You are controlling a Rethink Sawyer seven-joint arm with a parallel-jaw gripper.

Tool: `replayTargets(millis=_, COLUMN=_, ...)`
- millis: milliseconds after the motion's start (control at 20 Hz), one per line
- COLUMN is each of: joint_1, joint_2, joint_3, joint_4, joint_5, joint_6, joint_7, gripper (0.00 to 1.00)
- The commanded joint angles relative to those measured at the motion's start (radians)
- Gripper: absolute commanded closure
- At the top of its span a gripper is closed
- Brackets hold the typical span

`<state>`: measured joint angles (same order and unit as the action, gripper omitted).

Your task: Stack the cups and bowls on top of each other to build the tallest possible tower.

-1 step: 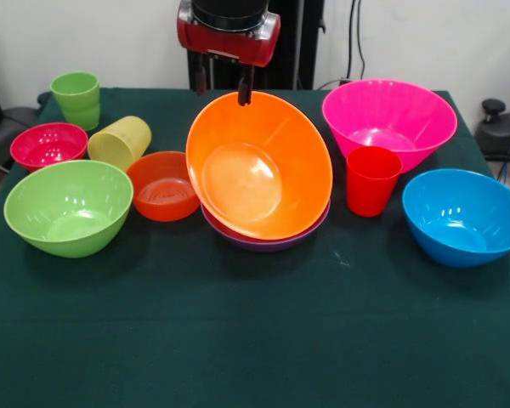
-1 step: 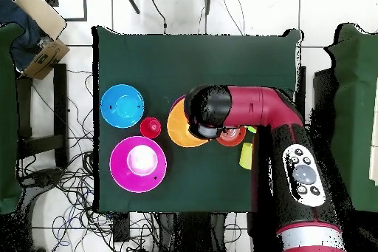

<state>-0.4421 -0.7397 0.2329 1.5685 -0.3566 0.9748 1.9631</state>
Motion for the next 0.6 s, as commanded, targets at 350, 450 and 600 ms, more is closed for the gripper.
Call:
replayTargets(millis=350, joint_1=-0.016, joint_2=0.036, joint_3=0.067, joint_4=-0.007, joint_5=-0.069, joint_6=0.025, joint_7=-0.177, gripper=1.00)
replayTargets(millis=450, joint_1=-0.015, joint_2=0.039, joint_3=0.065, joint_4=-0.013, joint_5=-0.067, joint_6=0.028, joint_7=-0.169, gripper=1.00)
replayTargets(millis=600, joint_1=-0.015, joint_2=0.040, joint_3=0.069, joint_4=-0.015, joint_5=-0.073, joint_6=0.034, joint_7=-0.183, gripper=1.00)
